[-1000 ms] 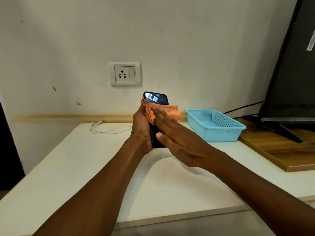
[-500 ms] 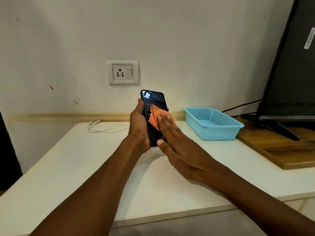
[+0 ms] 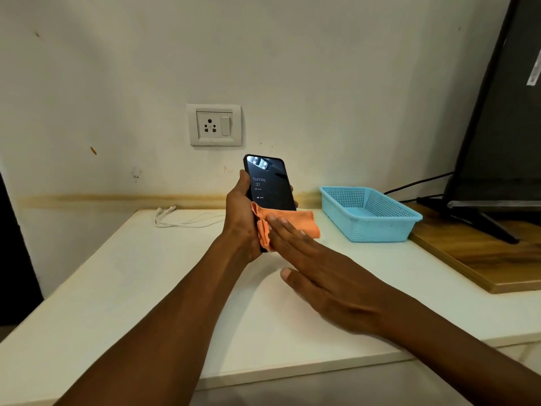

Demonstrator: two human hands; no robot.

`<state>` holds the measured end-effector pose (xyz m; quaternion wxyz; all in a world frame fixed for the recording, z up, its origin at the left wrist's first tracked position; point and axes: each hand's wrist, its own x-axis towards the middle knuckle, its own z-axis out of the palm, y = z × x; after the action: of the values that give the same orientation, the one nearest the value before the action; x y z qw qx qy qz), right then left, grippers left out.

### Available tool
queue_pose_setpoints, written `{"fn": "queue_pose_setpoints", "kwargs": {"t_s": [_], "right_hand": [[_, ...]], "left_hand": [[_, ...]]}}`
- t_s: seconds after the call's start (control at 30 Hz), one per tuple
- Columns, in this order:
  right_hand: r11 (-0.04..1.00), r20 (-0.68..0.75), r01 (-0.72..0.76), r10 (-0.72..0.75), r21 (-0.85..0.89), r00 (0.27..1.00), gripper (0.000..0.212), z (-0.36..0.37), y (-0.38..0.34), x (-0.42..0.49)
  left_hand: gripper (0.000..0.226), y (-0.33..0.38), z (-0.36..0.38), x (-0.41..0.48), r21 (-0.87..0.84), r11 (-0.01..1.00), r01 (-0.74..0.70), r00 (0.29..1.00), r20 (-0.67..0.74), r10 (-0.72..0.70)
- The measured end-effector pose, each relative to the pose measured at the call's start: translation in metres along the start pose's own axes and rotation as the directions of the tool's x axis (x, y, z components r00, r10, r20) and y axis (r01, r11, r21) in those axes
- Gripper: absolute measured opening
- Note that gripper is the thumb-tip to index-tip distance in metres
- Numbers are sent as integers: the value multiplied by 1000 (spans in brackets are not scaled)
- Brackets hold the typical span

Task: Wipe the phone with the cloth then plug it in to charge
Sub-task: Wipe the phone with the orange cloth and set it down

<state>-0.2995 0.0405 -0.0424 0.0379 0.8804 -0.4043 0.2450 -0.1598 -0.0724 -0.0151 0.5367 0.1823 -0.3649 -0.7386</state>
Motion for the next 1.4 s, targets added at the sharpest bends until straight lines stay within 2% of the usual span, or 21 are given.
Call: {"fn": "queue_pose_setpoints", "kwargs": {"t_s": [0.2, 0.33, 0.4, 0.67, 0.87, 0.97, 1.07, 1.17, 1.23, 1.33, 1.4], "right_hand": [[995, 15, -90, 90, 33, 996, 56, -1, 4, -10], [968, 154, -238, 224, 74, 962, 57, -4, 0, -16], [959, 153, -266, 250, 98, 956, 58, -2, -2, -16], [945, 267, -285, 236, 158, 934, 57, 2, -19, -15], [978, 322, -201, 172, 58, 931, 61, 3, -30, -9], [975, 350, -214, 182, 54, 919, 61, -1, -33, -8], [979, 291, -206, 194, 9, 937, 64, 2, -31, -6], [984, 189, -153, 168, -90, 968, 72, 4, -30, -3], [981, 95, -133, 147, -142, 985, 69, 0, -28, 2], [977, 27, -121, 128, -178, 991, 63, 0, -21, 12], [967, -51, -71, 60, -246, 997, 69, 5, -18, 17]], "left_hand": [[75, -2, 3, 1, -34, 999, 8, 1000, 18, -7], [72, -5, 4, 3, -48, 999, -2, 1000, 15, 2], [72, -4, 4, 3, -41, 999, -8, 1000, 12, 8], [75, 0, -1, 1, 6, 1000, -15, 999, -39, 15], [73, 2, -2, 2, 35, 998, -56, 997, -43, 58], [74, 5, -1, 0, 52, 997, -61, 997, -49, 64], [75, 5, 2, -2, 47, 998, -37, 995, -93, 41], [76, 5, 6, -3, 1, 1000, -9, 988, -153, 9], [75, 5, 7, -4, -20, 1000, -18, 980, -197, 14], [70, 6, 6, -3, 55, 998, -40, 958, -282, 54], [67, 9, 8, -6, 95, 994, -46, 942, -327, 75]]}}
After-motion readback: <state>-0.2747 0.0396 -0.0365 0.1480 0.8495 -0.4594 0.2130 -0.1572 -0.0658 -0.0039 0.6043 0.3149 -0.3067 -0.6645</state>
